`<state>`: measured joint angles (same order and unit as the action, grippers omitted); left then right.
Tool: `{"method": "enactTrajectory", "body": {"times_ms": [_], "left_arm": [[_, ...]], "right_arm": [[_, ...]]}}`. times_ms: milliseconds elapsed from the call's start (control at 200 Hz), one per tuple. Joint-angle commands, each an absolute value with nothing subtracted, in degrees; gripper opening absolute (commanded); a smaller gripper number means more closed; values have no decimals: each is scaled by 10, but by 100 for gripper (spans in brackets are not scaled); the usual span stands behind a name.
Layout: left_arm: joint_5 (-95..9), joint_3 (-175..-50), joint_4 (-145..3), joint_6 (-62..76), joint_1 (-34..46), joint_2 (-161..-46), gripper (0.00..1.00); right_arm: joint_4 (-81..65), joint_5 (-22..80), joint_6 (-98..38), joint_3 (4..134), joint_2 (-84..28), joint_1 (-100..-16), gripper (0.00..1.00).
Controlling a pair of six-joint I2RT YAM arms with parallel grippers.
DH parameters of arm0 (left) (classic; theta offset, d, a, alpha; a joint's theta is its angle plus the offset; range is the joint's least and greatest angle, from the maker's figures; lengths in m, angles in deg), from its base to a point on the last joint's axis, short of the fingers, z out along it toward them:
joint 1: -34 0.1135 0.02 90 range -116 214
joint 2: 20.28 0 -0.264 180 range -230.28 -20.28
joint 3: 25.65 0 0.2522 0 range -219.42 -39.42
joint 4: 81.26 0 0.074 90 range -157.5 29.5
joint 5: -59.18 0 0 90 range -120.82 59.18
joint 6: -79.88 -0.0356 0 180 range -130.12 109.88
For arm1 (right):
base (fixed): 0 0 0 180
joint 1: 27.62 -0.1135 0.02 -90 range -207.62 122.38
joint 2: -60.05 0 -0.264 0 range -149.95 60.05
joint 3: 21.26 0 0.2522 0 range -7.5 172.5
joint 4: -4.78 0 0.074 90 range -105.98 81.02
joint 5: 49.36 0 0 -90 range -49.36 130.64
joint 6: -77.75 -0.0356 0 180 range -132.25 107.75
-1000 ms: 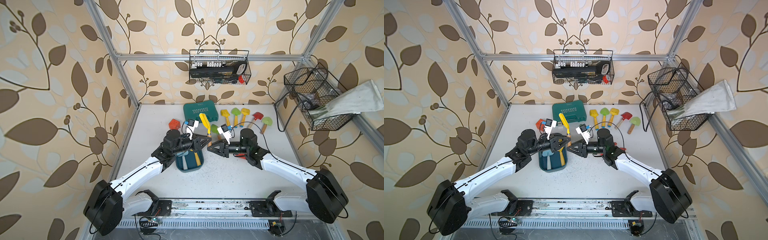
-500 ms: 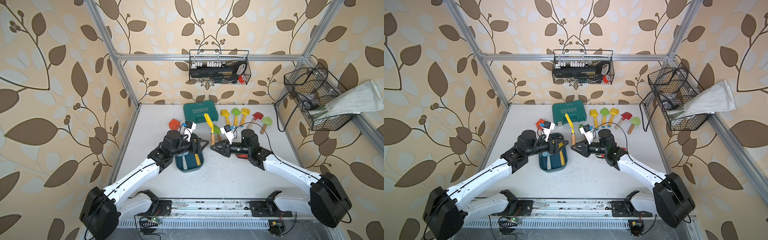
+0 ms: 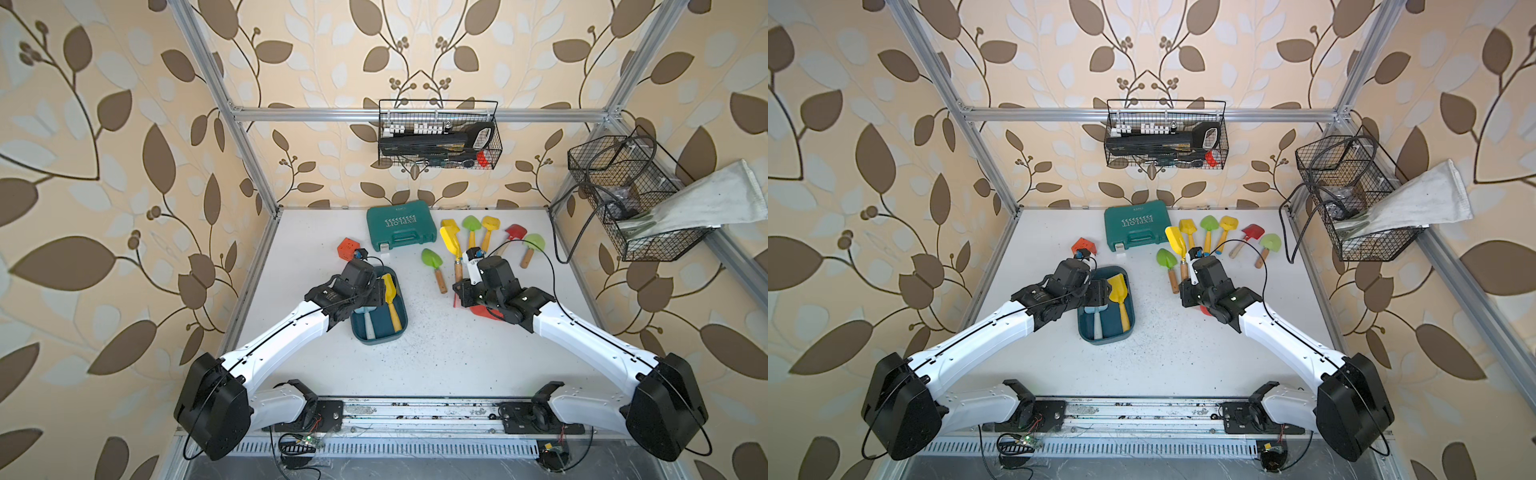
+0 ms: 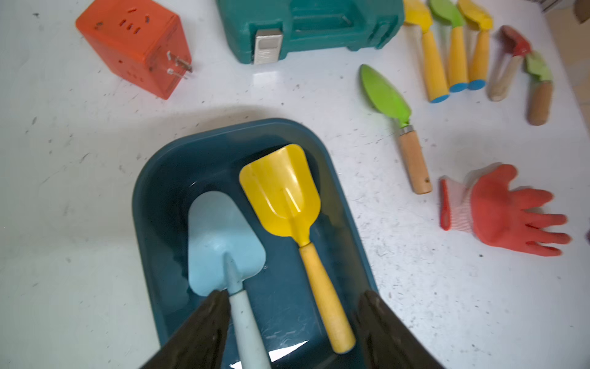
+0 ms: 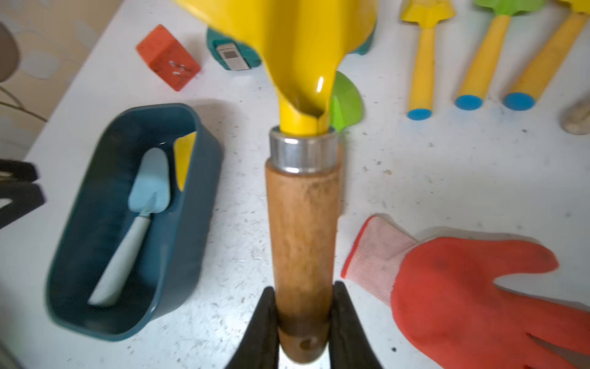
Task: Take the shovel out of the storage box
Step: Place the shovel at the center of the board.
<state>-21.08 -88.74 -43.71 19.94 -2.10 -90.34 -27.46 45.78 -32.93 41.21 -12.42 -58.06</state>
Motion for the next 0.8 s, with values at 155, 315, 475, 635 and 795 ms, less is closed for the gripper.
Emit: {"method": "enactTrajectory", "body": {"times_ms": [155,315,475,635,795], "left_arm": [[-149,-925,-376,212,-25,-920,69],[-144,-926,-359,219,-25,-938,70],[-150,-924,-360,222,-25,-941,70],[-153,-924,-360,222,-25,-940,70],[-155,-926,-359,222,-25,-940,70]], "right_arm": [[-348,546,-316,459,-208,-567,1],[-353,533,-311,482,-267,-557,2],[-359,527,-306,510,-318,-550,2],[-365,521,-303,536,-363,-543,1],[-374,521,-302,559,-401,-538,1]]}}
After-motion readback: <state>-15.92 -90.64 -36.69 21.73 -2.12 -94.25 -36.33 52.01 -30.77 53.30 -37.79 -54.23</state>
